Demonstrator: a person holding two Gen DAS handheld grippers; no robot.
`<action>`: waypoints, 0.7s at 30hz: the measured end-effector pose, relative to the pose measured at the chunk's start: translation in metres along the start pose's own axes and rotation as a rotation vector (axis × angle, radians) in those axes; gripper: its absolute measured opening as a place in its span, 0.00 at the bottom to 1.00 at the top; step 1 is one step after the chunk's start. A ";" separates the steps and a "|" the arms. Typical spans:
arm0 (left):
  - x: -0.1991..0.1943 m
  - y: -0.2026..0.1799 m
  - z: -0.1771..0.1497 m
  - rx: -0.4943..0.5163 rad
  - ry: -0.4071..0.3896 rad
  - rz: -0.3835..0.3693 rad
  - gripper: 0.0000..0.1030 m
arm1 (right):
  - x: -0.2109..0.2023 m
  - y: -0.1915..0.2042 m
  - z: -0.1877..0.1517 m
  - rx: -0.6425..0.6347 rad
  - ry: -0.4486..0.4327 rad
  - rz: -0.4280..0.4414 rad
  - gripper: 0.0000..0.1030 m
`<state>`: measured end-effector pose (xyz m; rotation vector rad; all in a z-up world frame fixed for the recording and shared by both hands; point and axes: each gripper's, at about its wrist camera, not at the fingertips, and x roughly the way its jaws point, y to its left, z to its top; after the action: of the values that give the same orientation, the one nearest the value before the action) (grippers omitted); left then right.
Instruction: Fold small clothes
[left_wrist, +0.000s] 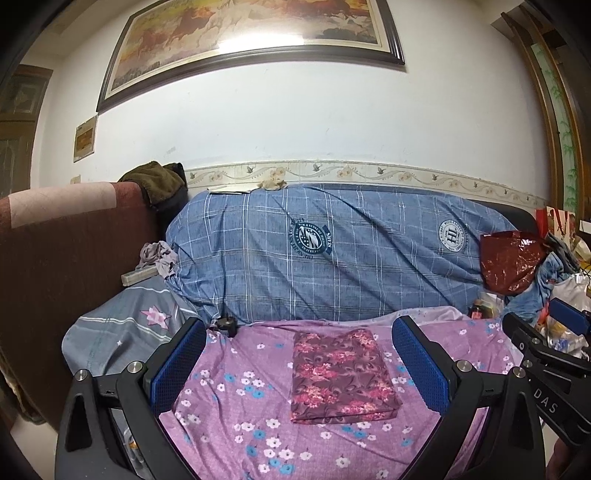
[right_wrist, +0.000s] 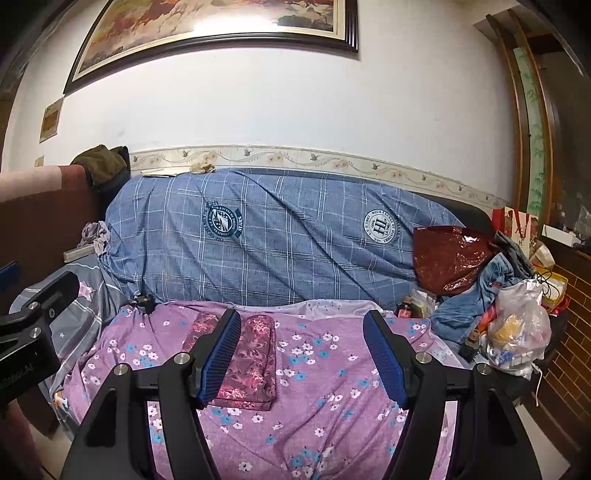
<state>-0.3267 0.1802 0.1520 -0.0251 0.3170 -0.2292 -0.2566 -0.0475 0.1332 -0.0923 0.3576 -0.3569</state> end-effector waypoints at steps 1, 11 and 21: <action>0.004 0.000 0.001 -0.004 0.001 0.002 0.99 | 0.003 0.002 0.000 -0.004 0.004 0.002 0.69; 0.064 0.010 0.008 -0.010 0.064 0.038 0.99 | 0.055 0.019 0.005 0.009 0.066 0.033 0.69; 0.105 -0.003 0.009 -0.016 0.096 0.054 0.99 | 0.086 0.034 -0.003 -0.023 0.112 0.056 0.69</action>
<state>-0.2278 0.1532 0.1288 -0.0217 0.4146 -0.1744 -0.1714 -0.0465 0.0974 -0.0845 0.4745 -0.3030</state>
